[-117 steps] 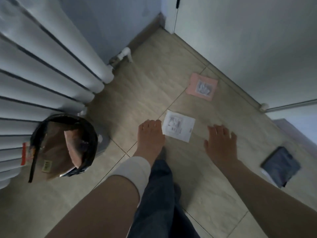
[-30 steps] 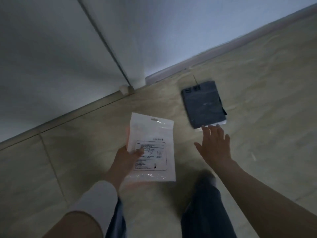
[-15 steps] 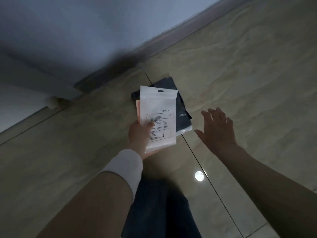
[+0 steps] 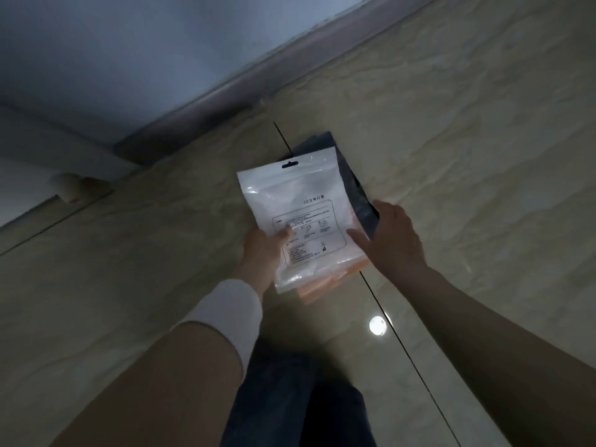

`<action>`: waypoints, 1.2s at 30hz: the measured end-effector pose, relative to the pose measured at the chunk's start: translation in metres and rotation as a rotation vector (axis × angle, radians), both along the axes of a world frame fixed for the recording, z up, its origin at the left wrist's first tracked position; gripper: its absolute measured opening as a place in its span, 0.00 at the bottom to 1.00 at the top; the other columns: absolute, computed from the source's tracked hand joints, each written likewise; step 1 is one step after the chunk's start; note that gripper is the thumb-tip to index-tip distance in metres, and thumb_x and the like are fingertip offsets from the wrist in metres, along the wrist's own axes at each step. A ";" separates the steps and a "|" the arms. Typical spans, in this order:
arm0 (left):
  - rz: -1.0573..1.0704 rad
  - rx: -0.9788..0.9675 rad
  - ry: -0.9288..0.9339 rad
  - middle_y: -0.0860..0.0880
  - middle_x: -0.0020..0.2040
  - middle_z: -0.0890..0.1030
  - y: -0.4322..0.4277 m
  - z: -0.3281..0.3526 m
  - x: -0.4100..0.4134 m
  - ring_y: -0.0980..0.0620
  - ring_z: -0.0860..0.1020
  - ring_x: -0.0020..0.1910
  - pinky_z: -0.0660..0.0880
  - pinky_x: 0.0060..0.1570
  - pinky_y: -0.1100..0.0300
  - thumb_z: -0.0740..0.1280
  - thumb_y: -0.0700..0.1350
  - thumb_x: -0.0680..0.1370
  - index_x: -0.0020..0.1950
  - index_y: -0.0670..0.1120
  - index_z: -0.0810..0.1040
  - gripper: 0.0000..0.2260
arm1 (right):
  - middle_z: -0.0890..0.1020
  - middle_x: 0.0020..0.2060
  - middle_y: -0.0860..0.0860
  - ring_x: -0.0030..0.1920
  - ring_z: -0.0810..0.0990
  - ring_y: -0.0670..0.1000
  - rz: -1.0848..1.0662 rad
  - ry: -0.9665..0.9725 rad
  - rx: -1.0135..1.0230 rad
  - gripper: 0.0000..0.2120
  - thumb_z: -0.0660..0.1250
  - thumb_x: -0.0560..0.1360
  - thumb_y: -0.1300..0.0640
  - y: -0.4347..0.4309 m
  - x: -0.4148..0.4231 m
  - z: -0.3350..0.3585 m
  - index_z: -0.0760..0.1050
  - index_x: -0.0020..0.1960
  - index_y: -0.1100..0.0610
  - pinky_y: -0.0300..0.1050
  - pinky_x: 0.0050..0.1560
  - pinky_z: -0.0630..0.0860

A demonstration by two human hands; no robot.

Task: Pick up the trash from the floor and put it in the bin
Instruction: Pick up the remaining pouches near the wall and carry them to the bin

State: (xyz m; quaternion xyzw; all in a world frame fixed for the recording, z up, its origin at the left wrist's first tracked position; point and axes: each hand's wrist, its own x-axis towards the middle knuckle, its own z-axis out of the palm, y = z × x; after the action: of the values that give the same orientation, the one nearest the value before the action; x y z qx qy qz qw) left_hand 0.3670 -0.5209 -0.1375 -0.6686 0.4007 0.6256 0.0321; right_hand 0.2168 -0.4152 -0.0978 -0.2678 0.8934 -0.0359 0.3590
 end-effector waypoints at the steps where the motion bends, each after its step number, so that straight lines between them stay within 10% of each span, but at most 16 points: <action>1: 0.013 0.038 0.044 0.46 0.44 0.82 0.000 0.008 0.008 0.46 0.82 0.43 0.78 0.40 0.56 0.68 0.42 0.75 0.49 0.42 0.77 0.06 | 0.67 0.69 0.58 0.69 0.66 0.58 -0.060 -0.052 -0.029 0.35 0.68 0.72 0.45 -0.003 0.002 0.004 0.59 0.73 0.58 0.56 0.66 0.68; 6: 0.011 0.097 0.217 0.50 0.41 0.86 -0.008 0.039 0.054 0.53 0.85 0.40 0.80 0.35 0.61 0.68 0.42 0.75 0.47 0.46 0.81 0.04 | 0.68 0.71 0.56 0.68 0.70 0.56 -0.387 -0.269 -0.121 0.40 0.69 0.70 0.43 -0.019 0.014 0.020 0.56 0.74 0.57 0.54 0.66 0.70; 10: 0.009 0.133 0.241 0.46 0.50 0.85 -0.020 0.040 0.083 0.48 0.83 0.48 0.80 0.48 0.52 0.69 0.41 0.73 0.50 0.47 0.81 0.06 | 0.78 0.62 0.60 0.54 0.78 0.56 -0.548 -0.543 -0.125 0.27 0.66 0.75 0.49 -0.025 0.018 0.018 0.68 0.68 0.62 0.47 0.51 0.74; 21: 0.148 -0.044 -0.064 0.45 0.47 0.82 -0.017 0.027 0.119 0.46 0.80 0.46 0.77 0.52 0.52 0.71 0.46 0.72 0.48 0.45 0.79 0.07 | 0.80 0.54 0.62 0.48 0.78 0.58 -0.512 -0.211 -0.157 0.11 0.62 0.77 0.60 -0.019 0.035 0.003 0.74 0.57 0.65 0.50 0.48 0.74; 36: 0.566 -0.116 -0.020 0.46 0.48 0.79 0.033 0.210 0.224 0.50 0.78 0.42 0.74 0.42 0.58 0.73 0.39 0.70 0.56 0.42 0.77 0.15 | 0.79 0.57 0.62 0.53 0.76 0.59 -0.297 -0.172 -0.112 0.13 0.60 0.78 0.60 -0.018 0.083 0.165 0.73 0.59 0.65 0.45 0.46 0.68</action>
State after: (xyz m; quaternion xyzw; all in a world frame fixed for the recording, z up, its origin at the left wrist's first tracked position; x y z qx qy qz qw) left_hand 0.5912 -0.4881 0.0725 -0.7608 0.2332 0.5789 -0.1779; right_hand 0.2995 -0.4330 0.0675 -0.1483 0.8856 -0.1611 0.4095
